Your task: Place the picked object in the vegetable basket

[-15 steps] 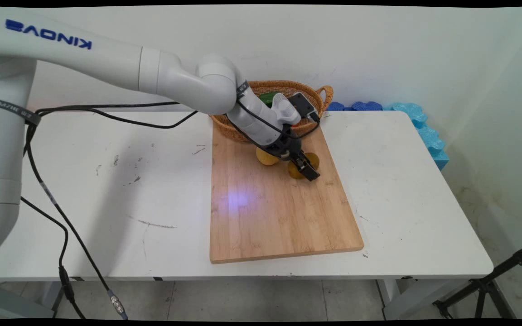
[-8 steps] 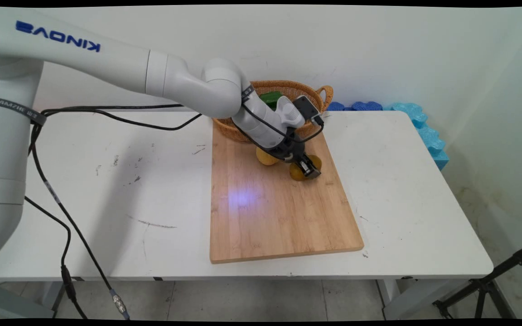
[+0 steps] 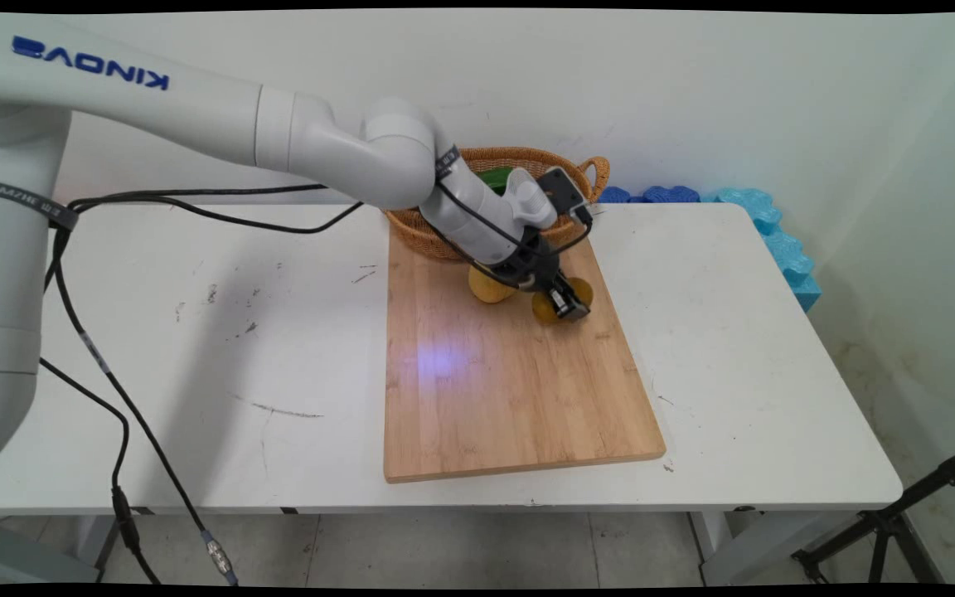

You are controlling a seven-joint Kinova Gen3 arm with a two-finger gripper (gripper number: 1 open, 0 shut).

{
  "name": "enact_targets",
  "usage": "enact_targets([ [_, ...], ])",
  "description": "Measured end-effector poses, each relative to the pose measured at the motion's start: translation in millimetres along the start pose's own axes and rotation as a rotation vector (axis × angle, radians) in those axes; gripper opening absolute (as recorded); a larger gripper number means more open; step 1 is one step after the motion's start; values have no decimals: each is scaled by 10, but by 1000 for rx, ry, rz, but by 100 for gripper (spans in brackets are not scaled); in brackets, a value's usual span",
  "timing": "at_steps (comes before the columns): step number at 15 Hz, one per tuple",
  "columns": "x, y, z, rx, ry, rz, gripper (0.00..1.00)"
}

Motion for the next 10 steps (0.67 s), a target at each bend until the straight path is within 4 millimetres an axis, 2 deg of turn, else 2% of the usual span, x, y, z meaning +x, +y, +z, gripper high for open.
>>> enact_targets([
  [6, 182, -198, -335, 2, 56, 28, 0],
  [10, 258, -450, -653, 23, 87, 62, 0],
])
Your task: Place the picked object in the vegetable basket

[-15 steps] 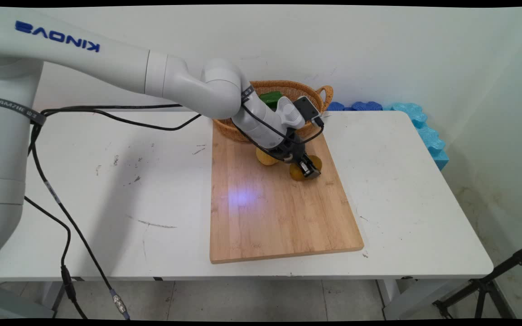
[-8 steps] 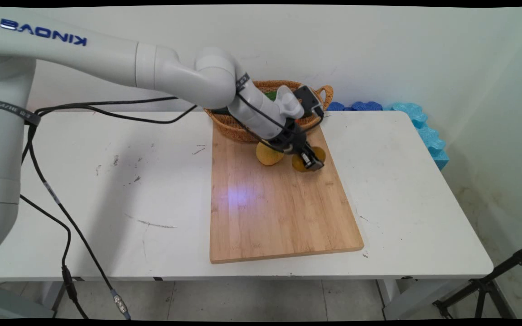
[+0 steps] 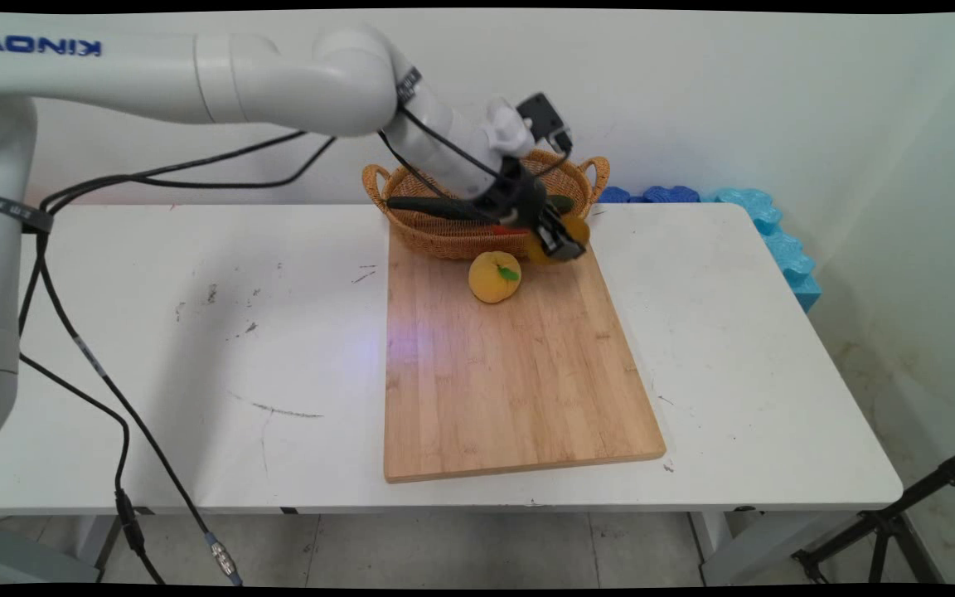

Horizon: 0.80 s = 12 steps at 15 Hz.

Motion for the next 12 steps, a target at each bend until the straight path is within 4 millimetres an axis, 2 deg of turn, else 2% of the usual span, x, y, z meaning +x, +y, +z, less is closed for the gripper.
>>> enact_targets([
  [4, -16, -285, -244, 36, 8, 31, 0],
  [7, -105, -562, -406, 66, 5, 60, 0],
  [12, -266, -1001, -523, 111, -9, 109, 0],
])
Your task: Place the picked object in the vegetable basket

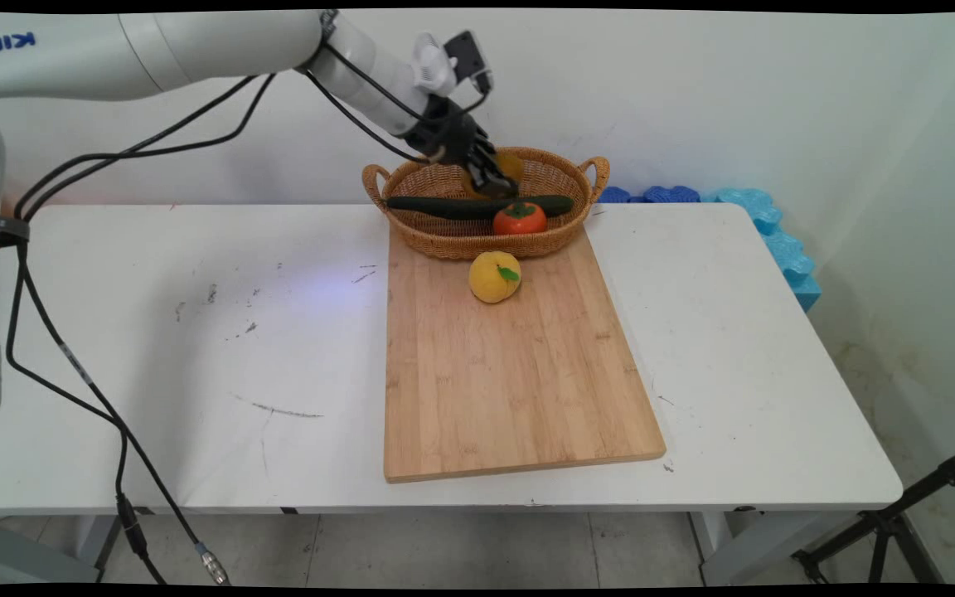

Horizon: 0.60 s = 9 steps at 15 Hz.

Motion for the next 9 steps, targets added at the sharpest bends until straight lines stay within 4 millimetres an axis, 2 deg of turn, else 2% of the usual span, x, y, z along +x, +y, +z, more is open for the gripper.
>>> enact_targets([
  [3, -171, -284, 19, 28, -17, 29, 0],
  [9, -477, -637, 172, 43, -47, 56, 0],
])
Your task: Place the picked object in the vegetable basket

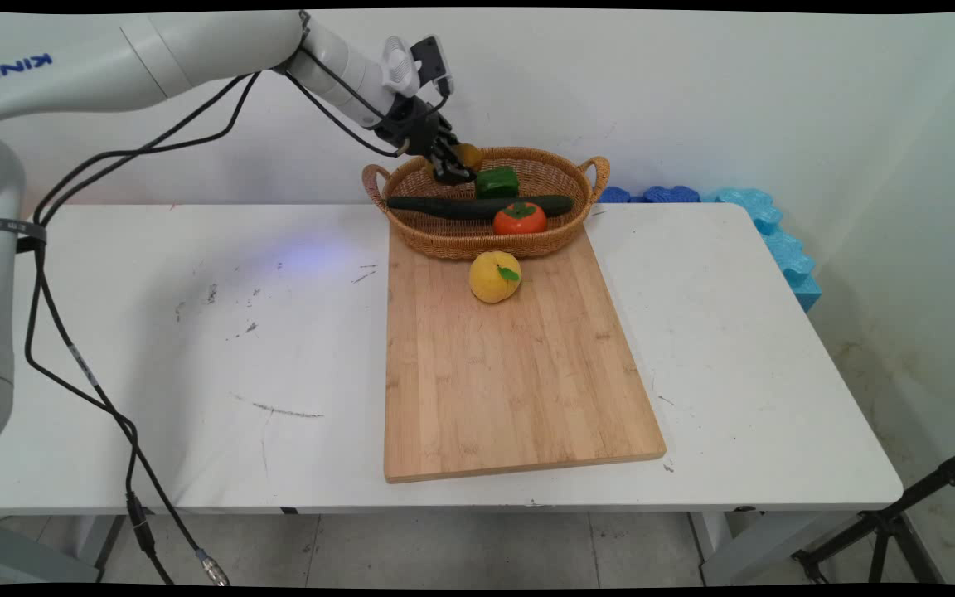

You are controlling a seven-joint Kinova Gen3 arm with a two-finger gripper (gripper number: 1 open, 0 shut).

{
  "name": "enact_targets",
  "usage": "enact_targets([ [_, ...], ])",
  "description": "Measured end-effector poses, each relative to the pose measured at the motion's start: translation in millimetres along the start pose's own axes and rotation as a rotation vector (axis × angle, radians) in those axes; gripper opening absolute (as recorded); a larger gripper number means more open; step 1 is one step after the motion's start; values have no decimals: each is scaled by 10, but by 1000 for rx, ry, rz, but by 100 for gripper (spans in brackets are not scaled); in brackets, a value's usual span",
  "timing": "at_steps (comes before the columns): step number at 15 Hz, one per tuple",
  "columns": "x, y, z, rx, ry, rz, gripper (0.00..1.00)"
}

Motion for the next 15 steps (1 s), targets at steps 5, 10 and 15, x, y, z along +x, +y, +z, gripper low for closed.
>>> enact_targets([
  [5, -222, -170, 165, -3, -16, 9, 0],
  [10, -339, -247, 259, -10, -19, 14, 0],
  [15, -418, -303, 325, -19, -13, 19, 100],
])
